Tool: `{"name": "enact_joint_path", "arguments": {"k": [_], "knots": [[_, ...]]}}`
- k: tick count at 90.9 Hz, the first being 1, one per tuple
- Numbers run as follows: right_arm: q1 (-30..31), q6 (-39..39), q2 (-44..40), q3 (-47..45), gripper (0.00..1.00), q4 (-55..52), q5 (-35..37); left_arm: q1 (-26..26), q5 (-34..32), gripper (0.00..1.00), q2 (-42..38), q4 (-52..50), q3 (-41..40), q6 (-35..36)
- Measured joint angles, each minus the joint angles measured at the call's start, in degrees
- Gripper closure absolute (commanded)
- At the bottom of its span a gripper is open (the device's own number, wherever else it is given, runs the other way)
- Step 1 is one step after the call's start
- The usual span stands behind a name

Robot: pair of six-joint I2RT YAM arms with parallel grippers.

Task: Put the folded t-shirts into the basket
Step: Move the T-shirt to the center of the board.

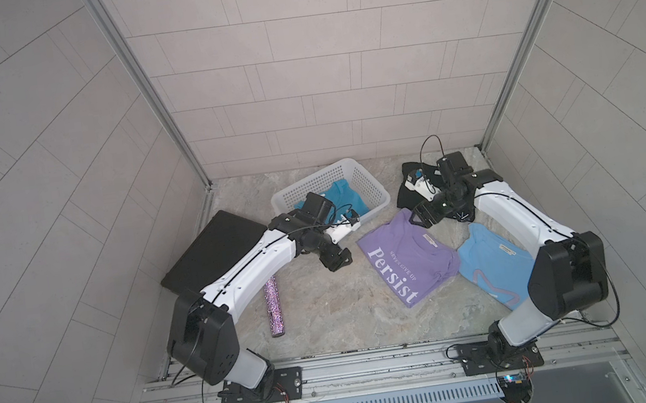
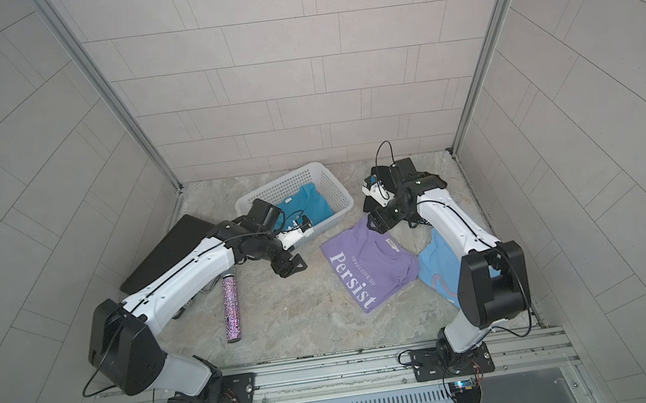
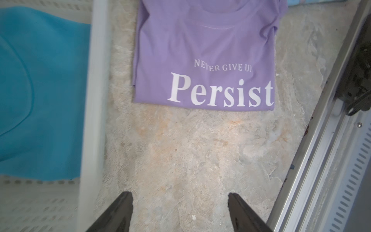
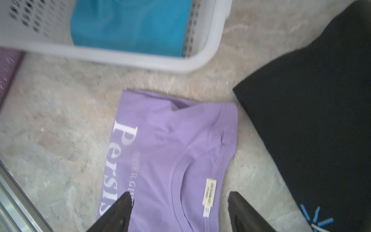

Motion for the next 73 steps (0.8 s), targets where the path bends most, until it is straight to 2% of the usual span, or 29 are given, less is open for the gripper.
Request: {"name": "enact_joint_path", "arguments": {"k": [14,24,44,73], "knots": [[-0.3,-2.3,-6.4,-8.6,0.19,-0.2,4.4,-5.2,-1.7,0.28,5.0,4.2,0.0,0.8],[-1.9,-3.3,-7.8,-11.8,0.19,-0.5,6.0,-7.9,-3.6,0.31,10.0,6.5,0.6,1.9],[-5.4,-4.0,-5.4,-13.9,0.2,-1.9,9.1,-11.2,-5.9,0.32,19.2,9.5,6.1,2.3],[-10.1,-5.2,-0.5,-14.1,0.23,-4.6,7.5,-13.4,-4.6,0.31,27.6,8.5,13.3,2.7]]}}
